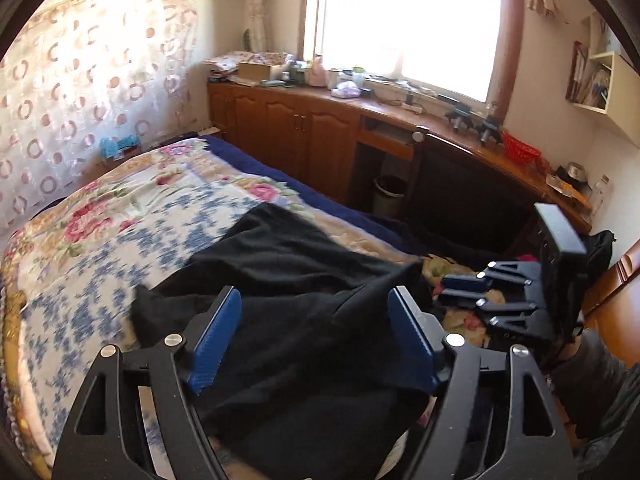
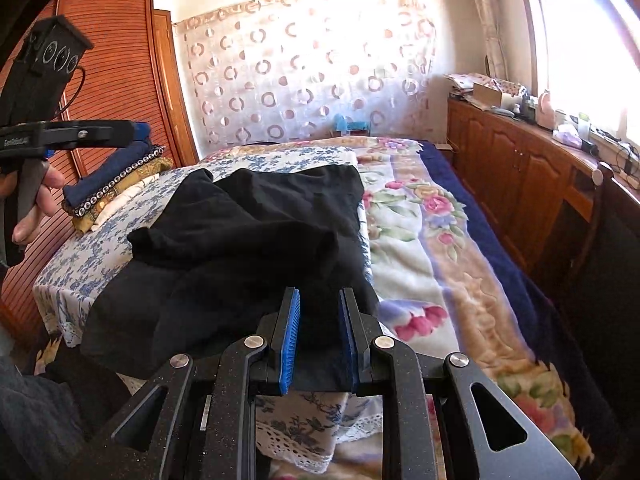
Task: Fold small clothes
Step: 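Open the left gripper and withdraw both grippers from the folded shirt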
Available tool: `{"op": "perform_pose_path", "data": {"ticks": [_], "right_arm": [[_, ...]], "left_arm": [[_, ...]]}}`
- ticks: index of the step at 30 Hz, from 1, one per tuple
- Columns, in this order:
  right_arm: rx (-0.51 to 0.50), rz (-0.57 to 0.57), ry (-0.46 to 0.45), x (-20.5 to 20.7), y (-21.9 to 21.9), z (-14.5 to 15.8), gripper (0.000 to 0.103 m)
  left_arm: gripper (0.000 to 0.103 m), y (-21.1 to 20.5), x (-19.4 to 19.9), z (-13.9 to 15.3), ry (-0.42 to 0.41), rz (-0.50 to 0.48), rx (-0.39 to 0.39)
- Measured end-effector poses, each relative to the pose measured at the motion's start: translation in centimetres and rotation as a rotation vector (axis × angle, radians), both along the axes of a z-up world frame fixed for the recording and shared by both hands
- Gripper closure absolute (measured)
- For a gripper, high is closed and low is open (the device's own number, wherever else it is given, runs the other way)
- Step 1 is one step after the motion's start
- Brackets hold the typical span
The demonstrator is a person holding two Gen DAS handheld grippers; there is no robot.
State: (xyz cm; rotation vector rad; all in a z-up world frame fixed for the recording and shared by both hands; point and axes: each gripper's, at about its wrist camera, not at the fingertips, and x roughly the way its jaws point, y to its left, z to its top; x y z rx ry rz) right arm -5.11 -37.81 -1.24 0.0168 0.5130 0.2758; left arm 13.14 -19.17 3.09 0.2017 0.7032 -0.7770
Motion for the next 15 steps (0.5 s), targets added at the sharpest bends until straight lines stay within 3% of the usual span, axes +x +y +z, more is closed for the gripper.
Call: {"op": "perform_pose_path", "data": {"ticks": [9,12,15], "right_arm": [[-0.036,0.091,-0.030,2.3,3.1,1.6,0.082],[-0.057,0.155,-0.040,3.3,5.4,2.1,0.065],[-0.084,0.231,-0.030,4.8,8.2,2.2,0.062]], "left_arm": [[0.024,8.3,-0.3,-4.8,0.033,0.174,0.022],[0.024,10.1,-0.3,-6.0,0.043,0.221,0.018],[0.024,11.9,-0.4,-7.3,0.045,0.264,0.012]]}}
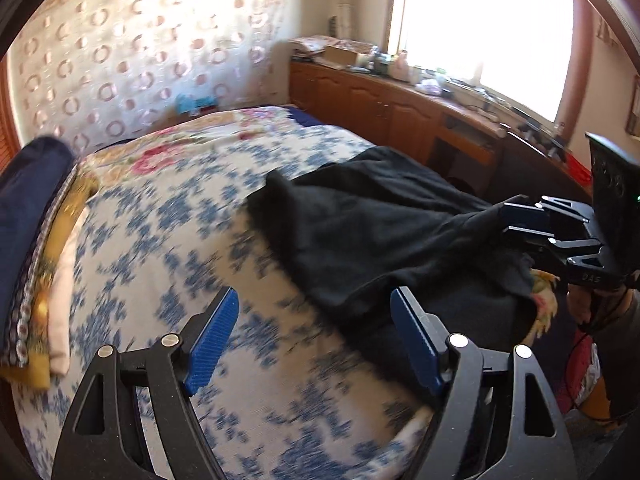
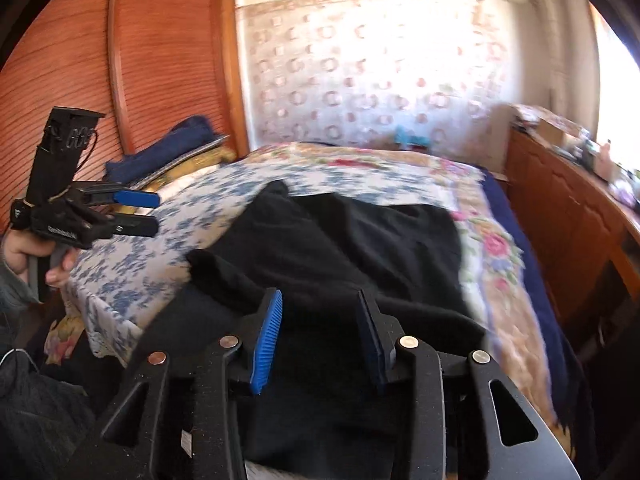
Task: Fold small clothes
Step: 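Open the left gripper and withdraw both grippers from the folded shirt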
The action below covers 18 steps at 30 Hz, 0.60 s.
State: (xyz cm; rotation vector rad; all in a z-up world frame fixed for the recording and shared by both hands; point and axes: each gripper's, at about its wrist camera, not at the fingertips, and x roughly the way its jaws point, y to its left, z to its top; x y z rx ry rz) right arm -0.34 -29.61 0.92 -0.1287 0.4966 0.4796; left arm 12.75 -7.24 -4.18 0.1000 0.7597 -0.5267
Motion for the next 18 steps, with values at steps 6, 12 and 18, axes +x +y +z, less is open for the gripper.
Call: {"op": "perform_pose_path", "data": {"ticks": [6,12,18], "right_arm": [[-0.077,0.139,0.062,3.6,5.6,-0.3,0.061],[-0.144,0.238,0.157,7.0,9.4,-1.0,0.061],[-0.234,0.273,0.214,8.2,11.2,-2.4,0.059]], "left_arm": [[0.024,3.2,0.7,-2.5,0.037,0.072,-0.020],[0.024,5.0,1.0,-3.6,0.032,0.115,-0.026],[0.024,5.7,0.6,-3.7,0.030,0.116,-0.038]]}}
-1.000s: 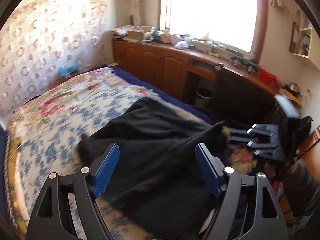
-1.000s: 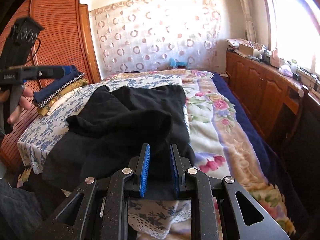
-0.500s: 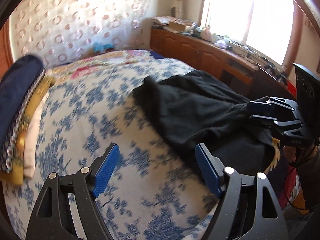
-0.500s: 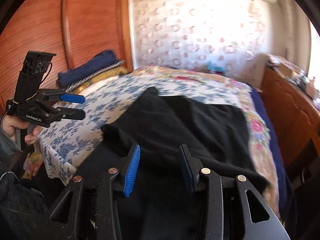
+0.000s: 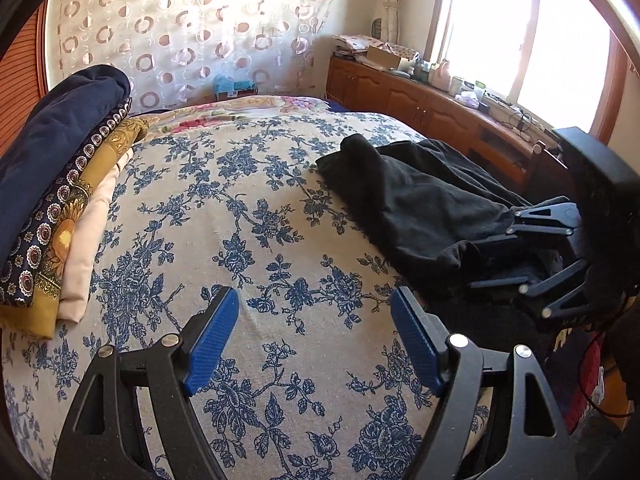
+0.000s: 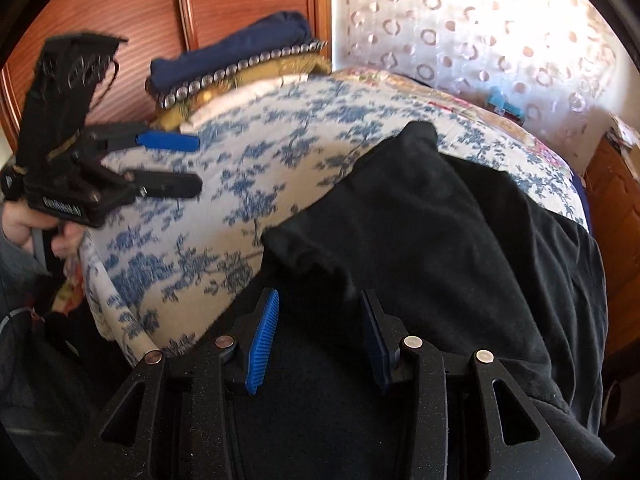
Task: Fold small clothes
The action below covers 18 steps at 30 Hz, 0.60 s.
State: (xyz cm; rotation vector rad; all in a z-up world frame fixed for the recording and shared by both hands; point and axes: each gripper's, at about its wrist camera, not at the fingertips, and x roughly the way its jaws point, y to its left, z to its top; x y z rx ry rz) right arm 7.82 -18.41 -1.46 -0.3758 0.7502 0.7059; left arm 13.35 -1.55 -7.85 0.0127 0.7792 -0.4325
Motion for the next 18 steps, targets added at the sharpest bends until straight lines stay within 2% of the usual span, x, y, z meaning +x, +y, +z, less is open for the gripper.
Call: {"op": "perform_pose_path", "data": {"ticks": [5,6,7,8,9,12,18], "right_arm": [[-0.038,-0.002,-0.024,0.2,0.7,-0.2,0.059],[-0.042,-0.001,-0.024,0.3,0.7,-0.2,0.062],[-0.048,0.002,-0.026,0.1,0.7,-0.2,0.082],[-0.060,0.004,-0.032,0.1,0.7,-0.2,0.091],[-0.073,0.002,-0.041,0.1,0.8,-0.2,0.095],[-0.018,0.000,-0.039,0.2,-0.1,1.0,0.097],[0.090,-0.149,-0.124,2.9,-5.5,7.0,0.098]], "left_arm": [[0.024,0.0,-0.1,0.1,-0.005,0.003,-0.005],[0.024,-0.1,0.0,0.1,-0.005,0.004,-0.005],[0.024,-0.1,0.0,0.2,-0.006,0.005,-0.005],[0.024,-0.1,-0.1,0.3,-0.007,0.006,-0.006],[0.024,-0.1,-0.2,0.4,-0.008,0.006,-0.007],[0.024,-0.2,-0.6,0.9,-0.020,0.002,-0.009],[0.024,-0.9,-1.0,1.7,-0.043,-0.011,-0.009]]}}
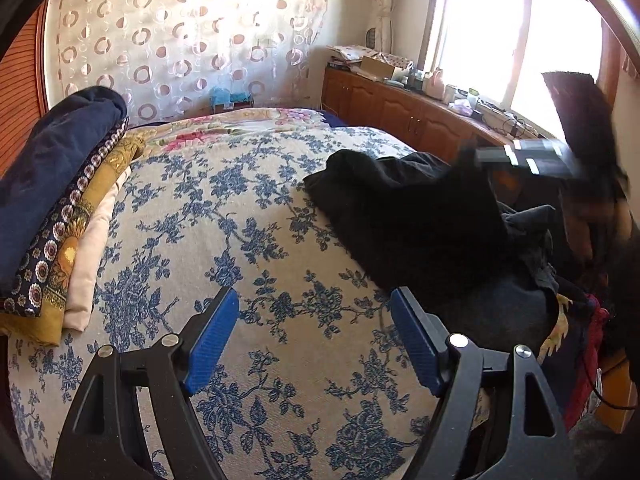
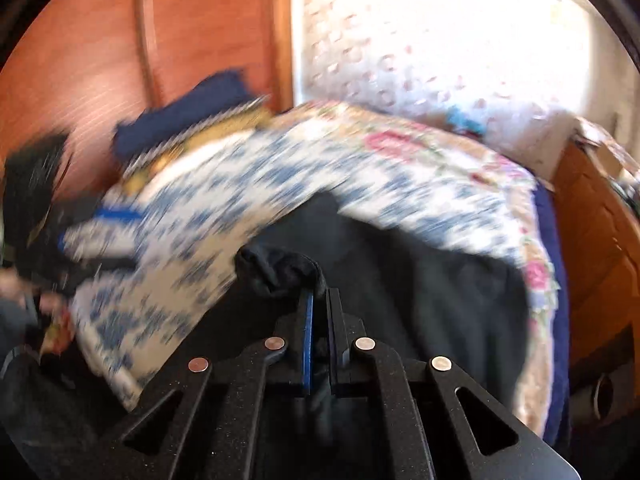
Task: Fold small clothes
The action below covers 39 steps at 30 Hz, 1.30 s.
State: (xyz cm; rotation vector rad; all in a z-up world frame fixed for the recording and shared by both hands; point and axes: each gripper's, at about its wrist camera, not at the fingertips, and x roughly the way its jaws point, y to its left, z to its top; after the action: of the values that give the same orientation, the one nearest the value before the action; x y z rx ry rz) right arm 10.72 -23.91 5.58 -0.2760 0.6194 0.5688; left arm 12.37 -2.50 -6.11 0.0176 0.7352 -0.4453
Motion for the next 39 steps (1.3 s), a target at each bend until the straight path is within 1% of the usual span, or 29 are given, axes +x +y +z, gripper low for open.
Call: {"op": "perform_pose_path", "data": {"ticks": [2,5,7,9,11,13,17,19,24,26,27,28,30,32,34,37,39], "right_arm": [[-0.005,-0.079,-0.029,1.7,-2.0,1.3,0.098],[-0.009,-0.205,-0.027,4.9,-5.0,2.1,0.098],[-0.040,-0.292,-0.018,6.9,-6.3,1.6,0.098],[-0.054,-0.354,0.022,9.2,-7.4,0.3,0.098],[-0.063,-0.383,0.051,10.8,-7.8,-0.9,0.098],[-0.076,-0.407,0.060,12.1,-7.6,-1.8,0.098],[-0.077,-0.487,0.048,13.3,-7.9,-2.0,0.097],[-0.073,-0.529,0.054,13.3,-8.8,-2.2,0.085],[-0.016,-0.474,0.034,10.9,-8.7,-1.1,0.083],[0.039,-0.423,0.030,8.8,-8.7,-0.6,0.074],[0.077,-0.382,0.040,7.6,-8.5,-0.5,0.063],[0.104,-0.347,0.056,6.5,-8.5,-0.7,0.056],[0.124,-0.282,0.077,4.2,-7.8,-1.6,0.054],[0.101,-0.243,0.086,1.9,-6.9,-3.1,0.054],[0.083,-0.224,0.090,0.0,-6.1,-4.4,0.054],[0.105,-0.183,0.100,-2.6,-5.6,-5.7,0.054],[0.087,-0.178,0.114,-3.3,-5.5,-6.3,0.054]], "left_arm": [[0.024,-0.4,0.0,0.4,-0.010,-0.007,0.003],[0.024,-1.1,0.3,0.9,-0.027,-0.022,0.019],[0.024,-1.6,0.7,1.2,-0.038,-0.033,0.026],[0.024,-2.2,1.2,1.5,-0.048,-0.044,0.032],[0.024,-2.8,1.8,1.7,-0.053,-0.060,0.033],[0.024,-3.4,2.4,1.9,-0.056,-0.077,0.028],[0.024,-4.8,3.0,2.1,-0.070,-0.113,0.025],[0.024,-5.7,3.5,2.0,-0.083,-0.141,0.027],[0.024,-7.3,5.7,1.2,-0.046,-0.169,0.026],[0.024,-7.5,6.3,0.7,-0.019,-0.172,0.004],[0.024,-7.4,6.3,0.4,-0.004,-0.170,-0.005],[0.024,-7.4,6.3,0.1,0.009,-0.169,-0.013],[0.024,-7.4,6.0,-0.7,0.031,-0.166,-0.019],[0.024,-7.3,5.6,-1.3,0.052,-0.169,-0.026],[0.024,-7.2,5.2,-1.8,0.071,-0.171,-0.036],[0.024,-7.2,4.5,-2.5,0.103,-0.170,-0.048],[0.024,-7.2,4.1,-2.9,0.116,-0.172,-0.051]]}}
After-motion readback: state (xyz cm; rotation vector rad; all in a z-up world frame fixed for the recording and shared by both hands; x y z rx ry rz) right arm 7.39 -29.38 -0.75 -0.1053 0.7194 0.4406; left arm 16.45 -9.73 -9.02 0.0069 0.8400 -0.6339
